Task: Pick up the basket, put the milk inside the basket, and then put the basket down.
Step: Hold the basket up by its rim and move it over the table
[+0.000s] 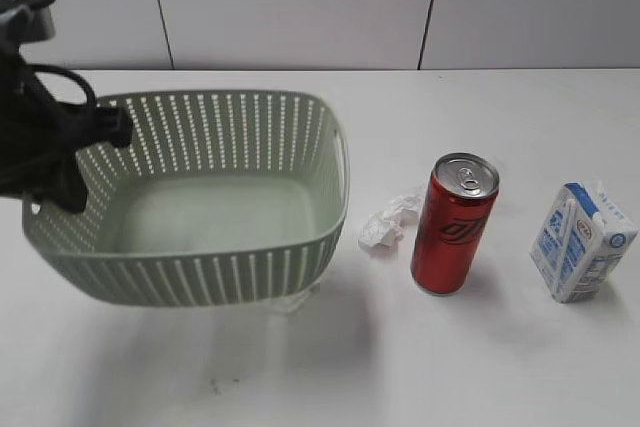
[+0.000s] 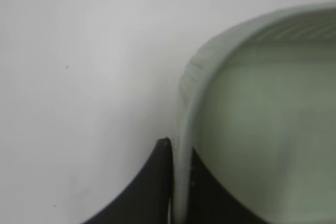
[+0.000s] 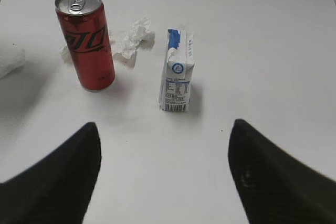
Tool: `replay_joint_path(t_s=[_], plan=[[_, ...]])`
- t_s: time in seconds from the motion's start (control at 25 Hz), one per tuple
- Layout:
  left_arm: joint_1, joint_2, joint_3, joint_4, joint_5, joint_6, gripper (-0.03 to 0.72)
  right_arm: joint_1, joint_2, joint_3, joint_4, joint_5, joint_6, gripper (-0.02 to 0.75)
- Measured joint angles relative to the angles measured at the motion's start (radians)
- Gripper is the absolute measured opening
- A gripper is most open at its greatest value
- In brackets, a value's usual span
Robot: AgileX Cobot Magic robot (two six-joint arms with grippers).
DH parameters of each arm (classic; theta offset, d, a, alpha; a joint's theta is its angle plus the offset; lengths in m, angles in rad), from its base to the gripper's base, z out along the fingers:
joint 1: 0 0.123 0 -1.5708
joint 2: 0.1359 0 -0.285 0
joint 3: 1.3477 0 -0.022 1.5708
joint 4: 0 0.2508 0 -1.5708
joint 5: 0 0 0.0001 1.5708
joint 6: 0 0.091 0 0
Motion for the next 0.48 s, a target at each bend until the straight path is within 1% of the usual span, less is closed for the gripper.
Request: replay_joint_path(t_s=[0.2, 0.4, 0.48], plan=[[-0.045, -0.034, 0.122, 0.002, -0.028, -0.050, -0.001, 0.000, 0.000, 0.000, 0.000, 0.000, 0.012, 0.591], [-0.114, -0.034, 0.139, -0.001, -0.079, -0.097, -0.001, 0.000, 0.013, -0.003, -0.001, -0.007, 0.032, 0.591], [-0.125, -0.034, 0.139, -0.001, -0.097, -0.110, -0.001, 0.000, 0.068, -0.024, -0.001, -0.022, 0.044, 0.591]])
